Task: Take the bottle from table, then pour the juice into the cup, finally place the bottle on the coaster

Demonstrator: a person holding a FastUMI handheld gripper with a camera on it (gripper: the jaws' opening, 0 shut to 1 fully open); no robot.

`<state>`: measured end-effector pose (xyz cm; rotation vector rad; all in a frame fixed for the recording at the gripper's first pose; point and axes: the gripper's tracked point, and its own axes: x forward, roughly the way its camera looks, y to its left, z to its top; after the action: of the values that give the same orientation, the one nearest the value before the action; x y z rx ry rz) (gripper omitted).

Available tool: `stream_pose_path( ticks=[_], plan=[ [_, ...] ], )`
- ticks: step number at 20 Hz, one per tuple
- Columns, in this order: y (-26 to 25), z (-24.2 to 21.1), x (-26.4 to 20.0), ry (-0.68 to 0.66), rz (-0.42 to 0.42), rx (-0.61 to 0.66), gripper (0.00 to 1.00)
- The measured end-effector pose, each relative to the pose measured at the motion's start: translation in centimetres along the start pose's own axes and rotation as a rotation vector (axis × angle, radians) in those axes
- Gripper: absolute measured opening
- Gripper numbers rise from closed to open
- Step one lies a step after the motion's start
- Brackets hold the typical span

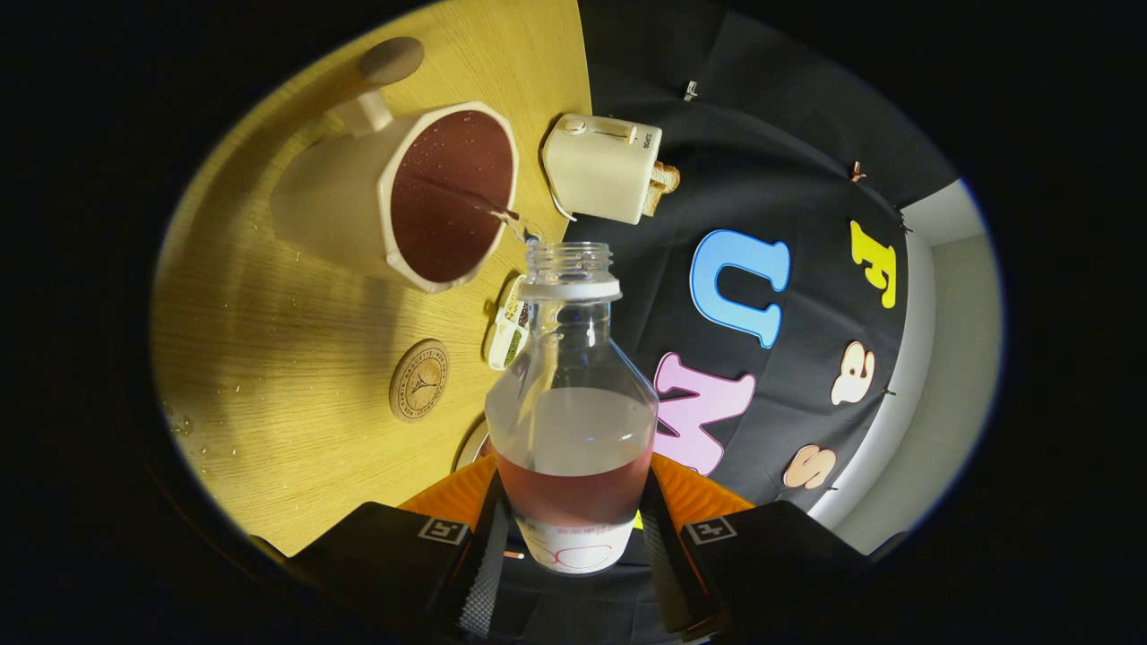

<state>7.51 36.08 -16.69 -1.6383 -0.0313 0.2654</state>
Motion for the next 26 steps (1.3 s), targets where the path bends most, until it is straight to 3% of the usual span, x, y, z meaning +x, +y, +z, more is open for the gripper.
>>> stream_pose_path(
  ticks=[26],
  plan=[
    [-1.1, 1.3, -0.1, -0.052, -0.039, -0.089, 0.72]
  ],
)
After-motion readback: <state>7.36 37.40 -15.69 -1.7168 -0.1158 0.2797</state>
